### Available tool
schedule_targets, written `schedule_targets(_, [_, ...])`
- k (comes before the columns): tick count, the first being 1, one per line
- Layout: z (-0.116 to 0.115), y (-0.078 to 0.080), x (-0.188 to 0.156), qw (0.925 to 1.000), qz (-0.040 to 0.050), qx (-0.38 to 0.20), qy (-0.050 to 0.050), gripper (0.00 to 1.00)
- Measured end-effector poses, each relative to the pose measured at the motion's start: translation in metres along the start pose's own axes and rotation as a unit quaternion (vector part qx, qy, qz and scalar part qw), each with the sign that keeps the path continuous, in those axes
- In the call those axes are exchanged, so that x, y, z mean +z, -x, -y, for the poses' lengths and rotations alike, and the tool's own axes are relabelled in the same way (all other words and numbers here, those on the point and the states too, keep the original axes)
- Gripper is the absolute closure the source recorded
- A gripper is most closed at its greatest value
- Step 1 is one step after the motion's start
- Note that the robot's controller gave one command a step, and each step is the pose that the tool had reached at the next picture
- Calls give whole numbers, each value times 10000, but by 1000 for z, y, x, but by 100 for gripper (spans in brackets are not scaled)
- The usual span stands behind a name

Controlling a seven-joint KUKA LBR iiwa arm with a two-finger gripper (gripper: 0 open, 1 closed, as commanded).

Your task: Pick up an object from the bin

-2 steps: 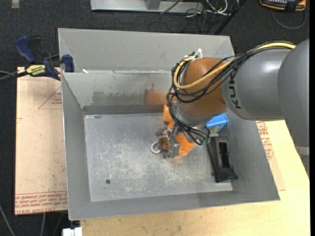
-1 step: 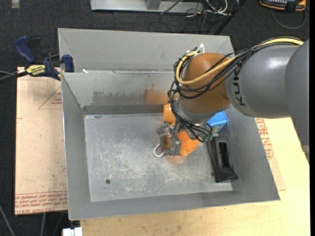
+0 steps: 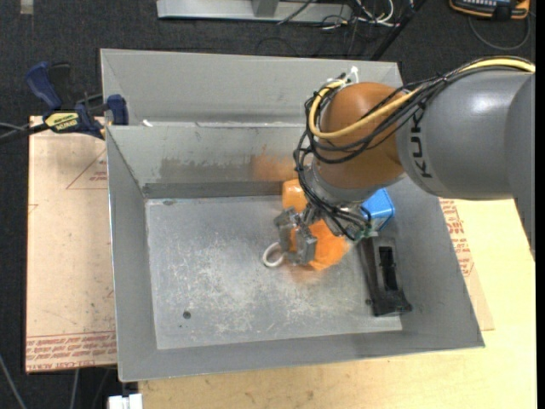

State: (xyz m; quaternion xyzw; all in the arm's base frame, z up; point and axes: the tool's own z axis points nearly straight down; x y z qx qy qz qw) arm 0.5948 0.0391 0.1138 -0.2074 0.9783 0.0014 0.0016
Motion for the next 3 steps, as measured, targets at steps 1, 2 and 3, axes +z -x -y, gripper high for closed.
schedule_targets(1, [0,0,-16,10000,-9,2,4,100])
schedule_targets(2, [0,1,-33,10000,15,6,-2,100])
schedule_targets(3, [0,2,-39,10000,31,5,-9,100])
